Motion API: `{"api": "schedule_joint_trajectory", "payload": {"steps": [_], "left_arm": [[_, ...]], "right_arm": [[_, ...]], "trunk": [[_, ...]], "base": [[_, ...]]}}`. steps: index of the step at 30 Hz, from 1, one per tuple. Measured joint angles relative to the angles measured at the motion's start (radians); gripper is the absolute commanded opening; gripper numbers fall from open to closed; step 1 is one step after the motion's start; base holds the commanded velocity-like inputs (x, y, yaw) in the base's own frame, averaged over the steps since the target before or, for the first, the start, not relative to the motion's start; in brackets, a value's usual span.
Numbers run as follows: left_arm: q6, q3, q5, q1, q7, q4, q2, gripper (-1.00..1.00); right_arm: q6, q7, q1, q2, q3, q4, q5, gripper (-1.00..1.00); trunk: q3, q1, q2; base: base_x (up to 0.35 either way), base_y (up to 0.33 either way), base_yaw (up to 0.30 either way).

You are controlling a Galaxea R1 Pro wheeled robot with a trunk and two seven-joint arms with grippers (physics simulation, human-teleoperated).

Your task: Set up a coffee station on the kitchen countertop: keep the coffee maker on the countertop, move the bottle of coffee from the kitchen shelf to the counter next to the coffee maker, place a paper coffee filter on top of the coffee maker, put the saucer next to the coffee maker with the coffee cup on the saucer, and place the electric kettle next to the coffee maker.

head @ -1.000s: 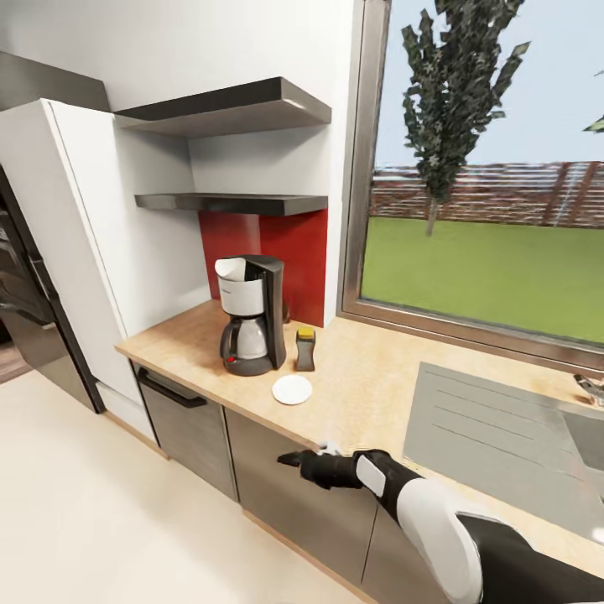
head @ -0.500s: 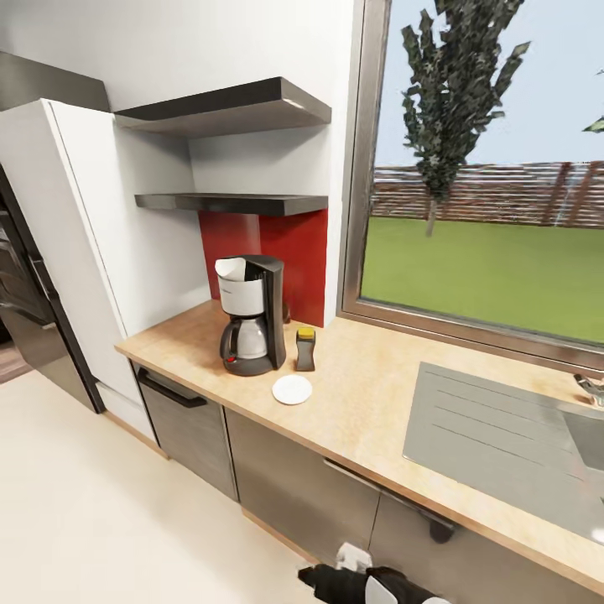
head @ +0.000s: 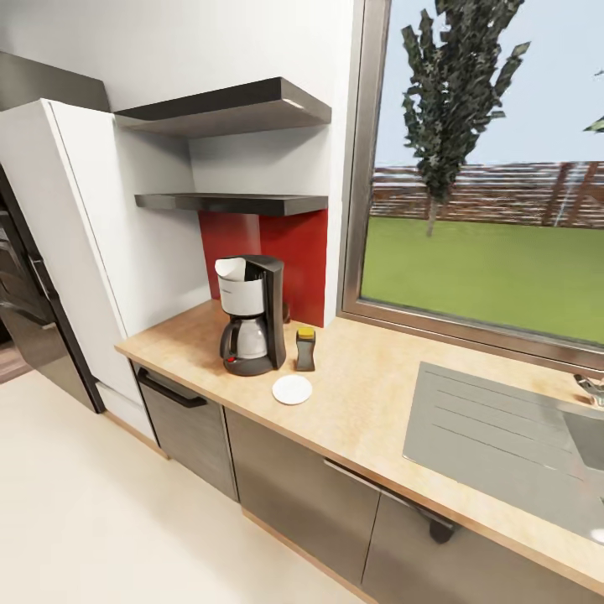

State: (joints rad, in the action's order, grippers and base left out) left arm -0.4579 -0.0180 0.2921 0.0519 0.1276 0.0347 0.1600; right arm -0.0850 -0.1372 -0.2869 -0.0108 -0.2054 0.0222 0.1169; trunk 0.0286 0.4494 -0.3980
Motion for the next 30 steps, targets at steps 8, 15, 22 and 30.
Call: {"api": "schedule_joint_trajectory", "payload": {"steps": [8,15,22,30], "left_arm": [[0.003,-0.003,-0.018,0.0,-0.067,-0.001,0.0,1.0],[0.003,-0.003,-0.014,0.0,-0.092,0.0,-0.002,1.0],[0.002,-0.004,-0.012,0.0,-0.094,0.001,-0.002,1.0],[0.002,-0.003,-0.011,0.0,-0.092,0.004,-0.005,1.0]], "right_arm": [[0.005,0.005,0.063,0.052,0.0,0.0,0.079,1.0],[0.005,0.005,0.07,0.058,-0.001,0.001,0.082,1.0],[0.006,0.005,0.071,0.05,-0.001,0.002,0.081,1.0],[0.008,0.005,0.071,0.055,-0.002,0.002,0.08,1.0]], "trunk": [[0.0,0.0,0.0],[0.0,0.0,0.0],[0.0,0.0,0.0],[-0.004,0.0,0.0]], "base": [[0.0,0.0,0.0],[0.0,0.0,0.0],[0.0,0.0,0.0],[0.0,0.0,-0.154]]}}
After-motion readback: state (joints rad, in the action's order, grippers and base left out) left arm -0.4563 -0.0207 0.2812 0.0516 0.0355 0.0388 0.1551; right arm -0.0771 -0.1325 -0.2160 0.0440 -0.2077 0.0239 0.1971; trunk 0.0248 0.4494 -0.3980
